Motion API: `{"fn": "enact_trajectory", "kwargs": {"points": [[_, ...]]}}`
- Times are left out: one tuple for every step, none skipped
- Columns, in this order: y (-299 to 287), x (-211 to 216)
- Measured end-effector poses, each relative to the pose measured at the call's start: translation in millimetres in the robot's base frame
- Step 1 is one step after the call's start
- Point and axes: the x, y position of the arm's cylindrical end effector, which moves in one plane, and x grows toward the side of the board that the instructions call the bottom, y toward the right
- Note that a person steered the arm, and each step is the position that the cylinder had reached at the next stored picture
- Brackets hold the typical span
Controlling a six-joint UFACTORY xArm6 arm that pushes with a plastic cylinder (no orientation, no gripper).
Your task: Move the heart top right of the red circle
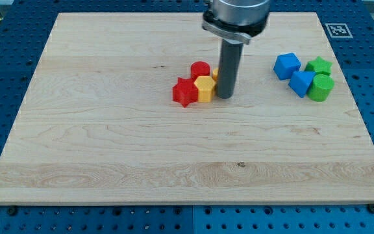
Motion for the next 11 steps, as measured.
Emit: {"fn": "enact_trajectory", "kwargs": {"points": [[-4, -14], [6, -24], [6, -26], [31, -26], [35, -26], [30, -39], [29, -47], [29, -52], [21, -52], [10, -53], [30, -67]]}}
